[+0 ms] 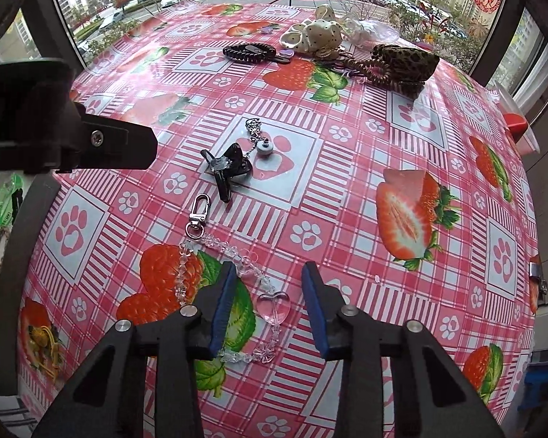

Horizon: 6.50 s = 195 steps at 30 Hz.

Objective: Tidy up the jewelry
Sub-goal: 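Grasp the black claw clip with the left tool while the right tool grasps the crystal heart chain bracelet, then carry the claw clip with the left tool while the right tool carries the chain bracelet to the tray, then release the chain bracelet from the right tool while the left tool drops the claw clip in the tray, then reach the right tool to the small silver charm while the left tool reaches the yellow flower hair tie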

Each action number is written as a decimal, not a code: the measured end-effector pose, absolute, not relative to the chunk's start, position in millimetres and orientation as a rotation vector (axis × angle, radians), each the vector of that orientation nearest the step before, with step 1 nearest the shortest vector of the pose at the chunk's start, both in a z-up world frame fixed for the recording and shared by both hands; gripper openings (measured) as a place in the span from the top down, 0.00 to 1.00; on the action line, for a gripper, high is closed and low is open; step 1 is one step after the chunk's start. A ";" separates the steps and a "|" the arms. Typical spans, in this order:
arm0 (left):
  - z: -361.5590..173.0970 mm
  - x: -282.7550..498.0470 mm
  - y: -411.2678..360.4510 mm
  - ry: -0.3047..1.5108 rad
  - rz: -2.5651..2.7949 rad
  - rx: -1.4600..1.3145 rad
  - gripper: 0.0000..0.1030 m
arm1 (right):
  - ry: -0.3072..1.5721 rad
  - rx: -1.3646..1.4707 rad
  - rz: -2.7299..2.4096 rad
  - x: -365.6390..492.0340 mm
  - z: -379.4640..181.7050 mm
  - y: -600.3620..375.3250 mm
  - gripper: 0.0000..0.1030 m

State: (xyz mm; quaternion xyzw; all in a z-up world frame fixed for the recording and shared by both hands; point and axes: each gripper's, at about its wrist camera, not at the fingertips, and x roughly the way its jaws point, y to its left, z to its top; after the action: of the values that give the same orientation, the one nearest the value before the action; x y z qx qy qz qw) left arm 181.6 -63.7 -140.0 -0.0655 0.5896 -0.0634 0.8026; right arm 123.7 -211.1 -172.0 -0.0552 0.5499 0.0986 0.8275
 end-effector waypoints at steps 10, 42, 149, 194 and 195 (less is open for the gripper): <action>-160.8 197.2 -109.2 1.270 -0.169 -0.043 0.09 | 1.194 -0.036 0.155 112.6 -172.7 -245.8 0.95; -114.9 128.3 -76.9 1.209 -0.207 -0.005 0.88 | 1.267 0.405 0.207 86.5 -134.4 -279.5 0.95; -149.3 -17.4 186.5 1.322 0.371 -0.108 0.87 | 1.374 0.126 0.713 75.1 -124.5 18.2 0.37; -121.5 1.7 -8.7 1.298 -0.140 0.167 0.00 | 1.453 0.102 0.245 -8.9 -127.2 -204.7 0.00; -124.6 2.9 -12.9 1.299 -0.151 0.179 0.00 | 1.452 0.094 0.246 -10.6 -129.6 -204.0 0.00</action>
State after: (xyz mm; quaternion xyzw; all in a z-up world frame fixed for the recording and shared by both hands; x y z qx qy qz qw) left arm 2.9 -12.9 -124.6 0.0833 0.6034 -0.0700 0.7900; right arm -10.6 -204.0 -129.6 0.0428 0.6620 0.1121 0.7398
